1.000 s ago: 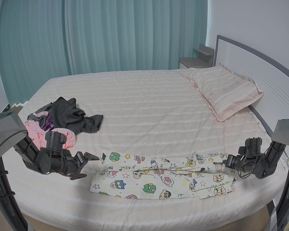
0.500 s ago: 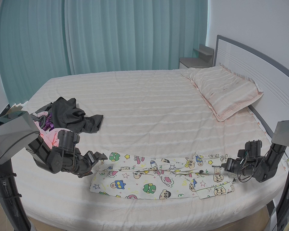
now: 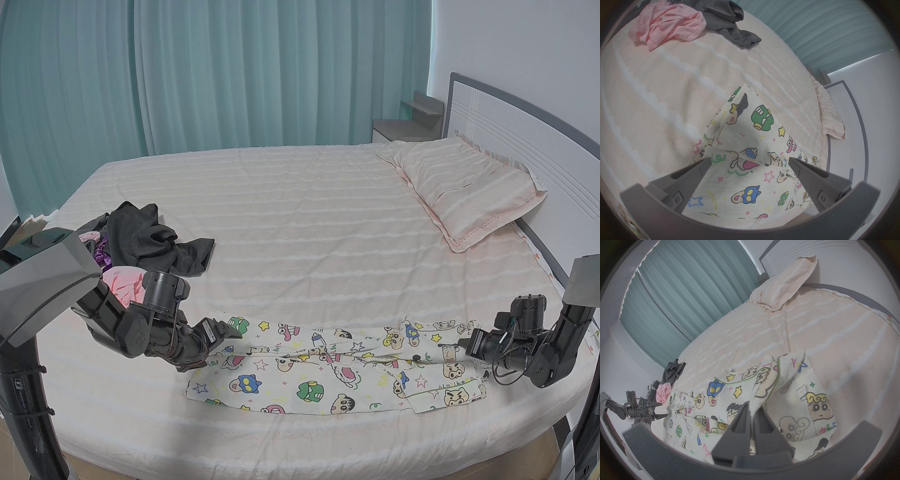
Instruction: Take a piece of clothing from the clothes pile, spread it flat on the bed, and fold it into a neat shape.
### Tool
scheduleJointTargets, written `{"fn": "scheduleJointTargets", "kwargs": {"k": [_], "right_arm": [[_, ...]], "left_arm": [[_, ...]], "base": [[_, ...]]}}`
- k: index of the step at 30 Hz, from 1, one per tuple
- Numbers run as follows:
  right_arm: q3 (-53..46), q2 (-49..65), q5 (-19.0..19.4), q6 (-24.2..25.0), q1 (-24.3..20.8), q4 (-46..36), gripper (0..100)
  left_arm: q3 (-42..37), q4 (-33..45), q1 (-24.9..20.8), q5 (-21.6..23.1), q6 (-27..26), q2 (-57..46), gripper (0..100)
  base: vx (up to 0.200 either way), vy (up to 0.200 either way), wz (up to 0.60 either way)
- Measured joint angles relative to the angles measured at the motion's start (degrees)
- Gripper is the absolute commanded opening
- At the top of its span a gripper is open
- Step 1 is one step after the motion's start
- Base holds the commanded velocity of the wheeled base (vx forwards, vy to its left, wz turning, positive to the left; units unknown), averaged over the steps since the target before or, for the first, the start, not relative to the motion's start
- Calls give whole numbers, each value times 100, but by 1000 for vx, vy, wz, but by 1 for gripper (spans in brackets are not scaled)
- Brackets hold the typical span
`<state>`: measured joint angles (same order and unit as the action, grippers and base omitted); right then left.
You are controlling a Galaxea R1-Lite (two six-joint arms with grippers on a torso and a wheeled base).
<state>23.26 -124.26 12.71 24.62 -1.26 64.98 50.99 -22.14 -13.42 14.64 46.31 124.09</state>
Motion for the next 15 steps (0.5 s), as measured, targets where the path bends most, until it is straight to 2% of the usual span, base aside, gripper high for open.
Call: {"fn": "scheduleJointTargets", "kwargs": {"k": [15], "right_arm": [[5,4,11,26,35,13,0]], "left_arm": [[195,93,-5,-373,22,212,100]], "base": [[0,0,0]]}}
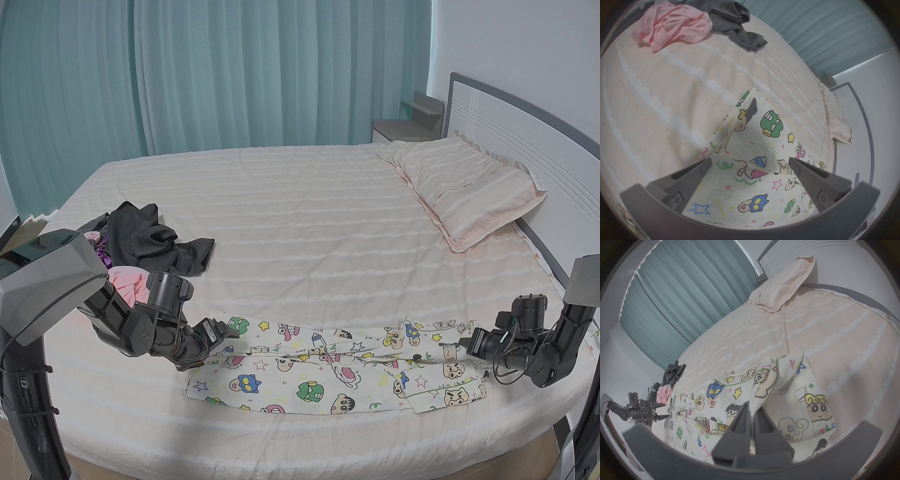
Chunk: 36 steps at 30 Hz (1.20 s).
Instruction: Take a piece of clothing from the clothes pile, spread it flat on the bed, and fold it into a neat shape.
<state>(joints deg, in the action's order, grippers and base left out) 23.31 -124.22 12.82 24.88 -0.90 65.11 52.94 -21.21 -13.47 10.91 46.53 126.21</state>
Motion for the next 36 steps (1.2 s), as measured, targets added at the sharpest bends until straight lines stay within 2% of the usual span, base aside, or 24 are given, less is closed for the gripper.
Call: {"fn": "scheduleJointTargets", "kwargs": {"k": [9,17,26,31,36], "right_arm": [[4,22,0,0,6,2,0],[0,55,0,0,2,0,0],[6,63,0,0,-11,0,0],[4,63,-2,-1,-15,0,0],[4,63,0,-1,-15,0,0]], "left_arm": [[140,94,-6,-73,246,-2,100],[185,449,38,-93,257,-302,100],[196,558,-140,-123,276,-449,100],[238,505,-339,-503,456,-250,100],[363,490,-518,-678,634,-29,100]], "base": [[0,0,0],[0,0,0],[0,0,0],[0,0,0],[0,0,0]]}}
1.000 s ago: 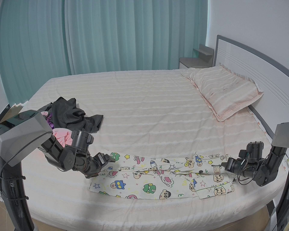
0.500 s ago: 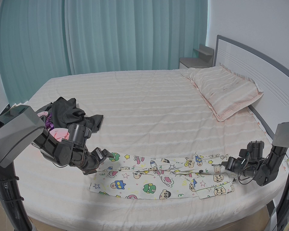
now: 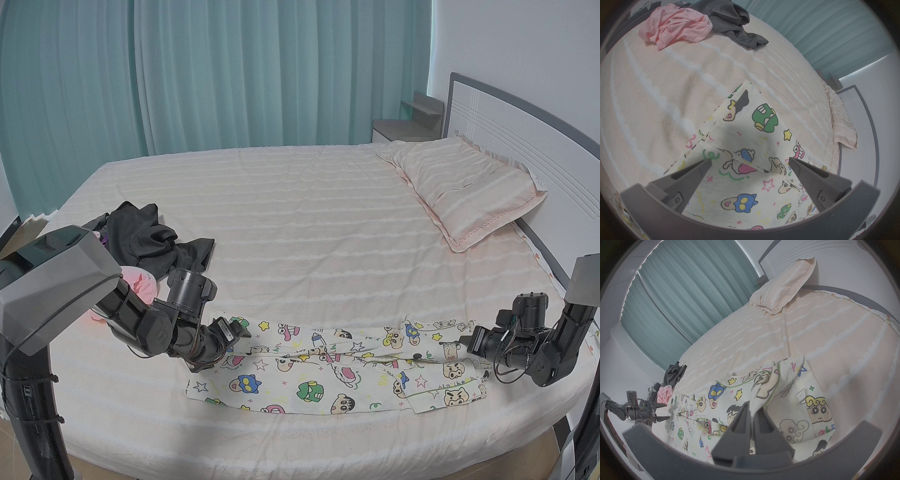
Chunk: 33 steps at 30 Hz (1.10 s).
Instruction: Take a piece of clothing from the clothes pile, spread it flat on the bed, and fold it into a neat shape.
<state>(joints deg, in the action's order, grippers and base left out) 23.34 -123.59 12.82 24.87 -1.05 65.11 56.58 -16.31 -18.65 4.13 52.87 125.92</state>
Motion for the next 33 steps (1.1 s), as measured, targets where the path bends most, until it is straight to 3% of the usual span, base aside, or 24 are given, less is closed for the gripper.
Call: {"fn": "scheduleJointTargets", "kwargs": {"k": [8,9,26,33], "right_arm": [[2,0,-2,0,1,6,0],[5,0,0,0,1,6,0],[41,13,-29,0,-16,37,0],[177,77,-34,0,-2,41,0]], "left_arm": [[240,-2,-69,-358,30,254,100],[279,-5,-59,-391,34,283,0],[533,50,30,-747,269,366,0],[1034,61,129,-873,258,324,0]], "base": [[0,0,0],[0,0,0],[0,0,0],[0,0,0]]}}
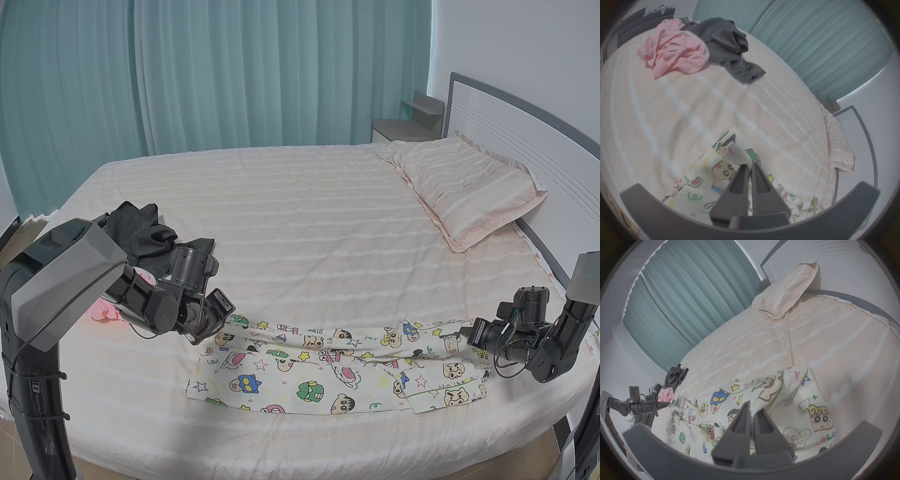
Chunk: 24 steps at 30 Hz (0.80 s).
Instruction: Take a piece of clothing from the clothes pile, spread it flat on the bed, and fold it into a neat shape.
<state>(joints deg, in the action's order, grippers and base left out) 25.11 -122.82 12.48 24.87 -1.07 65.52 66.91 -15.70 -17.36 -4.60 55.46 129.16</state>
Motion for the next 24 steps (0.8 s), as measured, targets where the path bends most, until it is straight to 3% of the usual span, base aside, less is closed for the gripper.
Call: {"fn": "scheduleJointTargets", "kwargs": {"k": [24], "right_arm": [[600,-83,-39,85,67,-2,0]], "left_arm": [[1302,-9,212,-211,-46,22,0]], "base": [[0,0,0]]}}
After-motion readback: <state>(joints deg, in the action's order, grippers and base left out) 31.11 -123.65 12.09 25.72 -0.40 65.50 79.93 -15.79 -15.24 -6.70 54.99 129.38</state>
